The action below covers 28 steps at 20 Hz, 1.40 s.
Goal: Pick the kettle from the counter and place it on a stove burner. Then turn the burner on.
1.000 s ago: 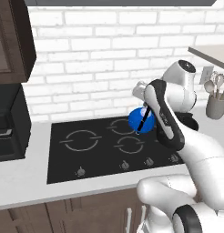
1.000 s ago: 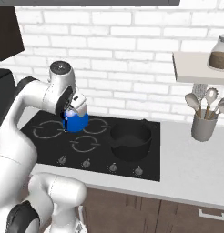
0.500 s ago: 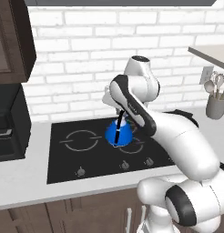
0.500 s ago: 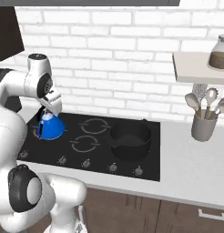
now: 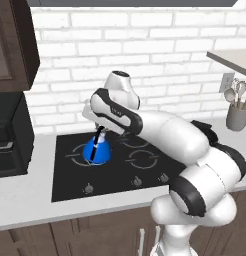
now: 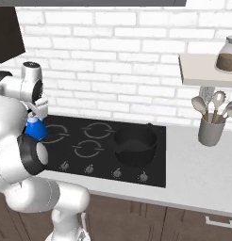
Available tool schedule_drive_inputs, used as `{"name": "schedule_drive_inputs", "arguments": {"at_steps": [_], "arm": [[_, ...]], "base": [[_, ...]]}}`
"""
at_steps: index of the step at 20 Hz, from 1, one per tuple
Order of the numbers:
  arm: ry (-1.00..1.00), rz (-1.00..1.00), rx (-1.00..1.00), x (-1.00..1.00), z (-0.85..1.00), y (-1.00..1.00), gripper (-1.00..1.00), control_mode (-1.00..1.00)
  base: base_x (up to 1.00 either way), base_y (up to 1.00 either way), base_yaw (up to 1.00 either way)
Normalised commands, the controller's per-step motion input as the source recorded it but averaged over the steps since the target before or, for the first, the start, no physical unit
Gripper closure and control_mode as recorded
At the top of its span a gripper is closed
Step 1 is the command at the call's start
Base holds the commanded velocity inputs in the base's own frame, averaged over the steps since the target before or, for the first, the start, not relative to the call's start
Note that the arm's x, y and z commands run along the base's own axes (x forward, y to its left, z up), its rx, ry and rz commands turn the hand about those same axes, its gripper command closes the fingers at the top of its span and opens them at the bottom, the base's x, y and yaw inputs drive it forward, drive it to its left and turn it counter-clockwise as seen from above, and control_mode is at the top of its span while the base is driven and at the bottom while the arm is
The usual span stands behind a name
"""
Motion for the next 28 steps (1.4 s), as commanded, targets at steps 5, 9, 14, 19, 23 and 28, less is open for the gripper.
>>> {"name": "schedule_drive_inputs", "arguments": {"at_steps": [5, 9, 14, 19, 23, 28], "arm": [[0.00, -0.08, -0.01, 0.68, 0.00, 0.79, 1.00, -1.00], [0.00, -0.04, 0.00, 0.79, 0.00, 0.22, 1.00, -1.00], [0.00, 0.00, -0.01, 0.74, -0.09, -0.30, 1.00, -1.00], [0.05, 0.00, -0.16, 0.12, -0.11, 0.07, 1.00, -1.00], [0.02, 0.00, -0.30, 0.00, -0.54, 0.00, 1.00, -1.00], [0.00, 0.00, -0.16, 0.00, -0.35, 0.00, 1.00, -1.00]], "base": [[0.00, 0.00, 0.00], [0.00, 0.00, 0.00], [0.00, 0.00, 0.00], [0.00, 0.00, 0.00], [0.00, 0.00, 0.00], [0.00, 0.00, 0.00]]}}
